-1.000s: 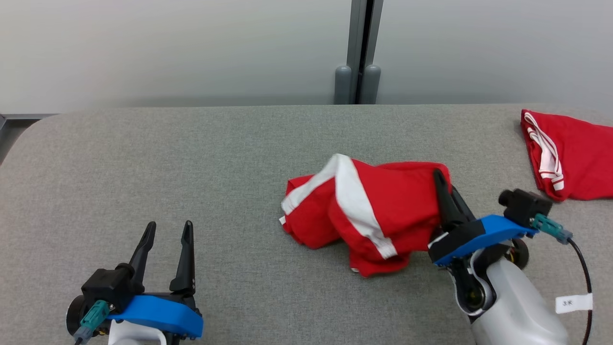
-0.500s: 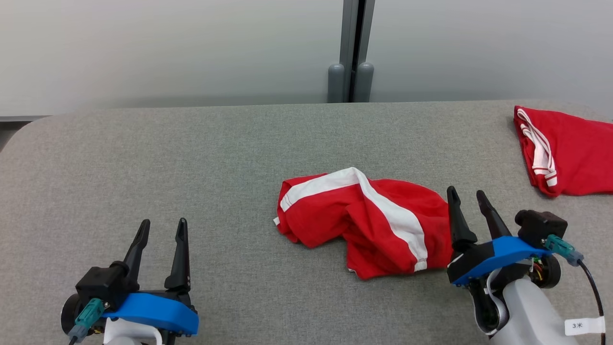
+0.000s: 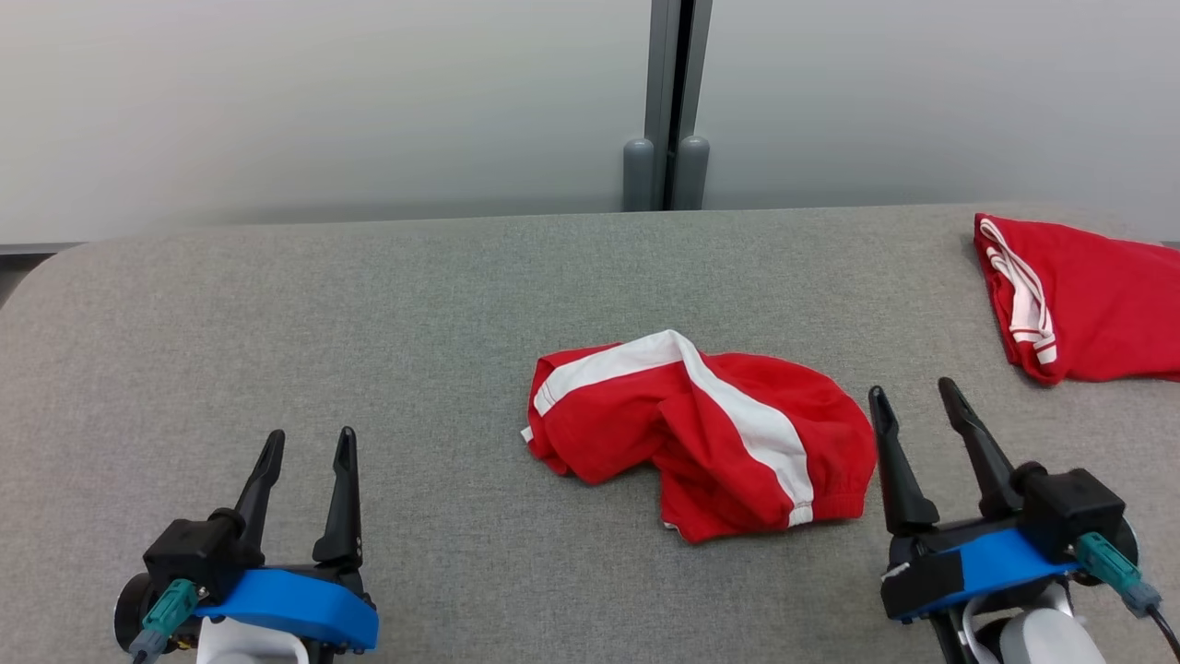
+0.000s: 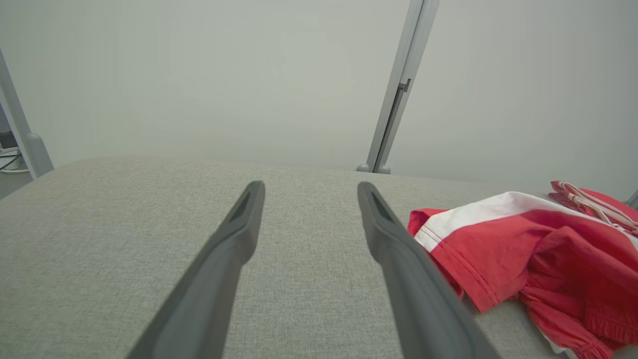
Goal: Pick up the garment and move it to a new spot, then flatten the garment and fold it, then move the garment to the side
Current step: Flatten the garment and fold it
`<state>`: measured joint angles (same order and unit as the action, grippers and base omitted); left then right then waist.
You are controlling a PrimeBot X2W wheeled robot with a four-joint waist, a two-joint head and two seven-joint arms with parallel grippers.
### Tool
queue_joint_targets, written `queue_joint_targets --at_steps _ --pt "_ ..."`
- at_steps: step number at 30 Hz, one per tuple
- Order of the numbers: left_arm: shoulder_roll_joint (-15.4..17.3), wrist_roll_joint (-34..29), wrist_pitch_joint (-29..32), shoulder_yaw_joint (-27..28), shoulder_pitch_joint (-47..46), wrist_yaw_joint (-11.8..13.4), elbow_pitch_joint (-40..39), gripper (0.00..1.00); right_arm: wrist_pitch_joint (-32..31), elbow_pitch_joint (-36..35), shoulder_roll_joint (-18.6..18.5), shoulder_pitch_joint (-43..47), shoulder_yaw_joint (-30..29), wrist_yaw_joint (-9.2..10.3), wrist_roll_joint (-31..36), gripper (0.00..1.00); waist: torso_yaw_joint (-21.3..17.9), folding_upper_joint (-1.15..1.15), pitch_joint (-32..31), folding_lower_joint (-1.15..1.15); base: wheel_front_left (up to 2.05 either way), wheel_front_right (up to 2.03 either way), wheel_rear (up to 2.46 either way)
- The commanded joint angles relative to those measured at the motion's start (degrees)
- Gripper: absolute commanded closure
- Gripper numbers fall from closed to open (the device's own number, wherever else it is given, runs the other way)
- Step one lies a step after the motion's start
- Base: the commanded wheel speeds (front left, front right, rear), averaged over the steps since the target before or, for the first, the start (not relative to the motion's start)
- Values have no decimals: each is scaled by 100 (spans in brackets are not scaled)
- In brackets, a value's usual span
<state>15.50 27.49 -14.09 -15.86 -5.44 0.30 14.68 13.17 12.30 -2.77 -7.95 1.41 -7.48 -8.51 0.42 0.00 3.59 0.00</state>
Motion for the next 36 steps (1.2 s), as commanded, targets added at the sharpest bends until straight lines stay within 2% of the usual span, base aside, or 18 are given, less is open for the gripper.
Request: queue_joint_targets --at_steps 1,11,26,30,36 --pt "16 18 -25 -5 17 33 7 0 -6 -62 -24 117 -45 -2 47 0 -9 0 -18 0 0 0 0" --pt "-47 37 -69 -46 175 38 132 0 -350 -558 -20 798 -347 -3 174 0 -27 0 -242 0 0 0 0" --pt "-54 78 -74 -65 244 57 152 0 -551 -738 -20 895 -235 -3 38 0 -32 0 -298 0 0 0 0" --pt "-154 157 108 -189 85 -83 252 0 -560 -753 -21 864 -180 -3 24 0 -75 0 -251 0 0 0 0" --pt "-425 235 440 -545 -615 -435 781 0 -538 -747 -21 732 -82 -3 22 0 -202 0 -69 0 0 0 0"
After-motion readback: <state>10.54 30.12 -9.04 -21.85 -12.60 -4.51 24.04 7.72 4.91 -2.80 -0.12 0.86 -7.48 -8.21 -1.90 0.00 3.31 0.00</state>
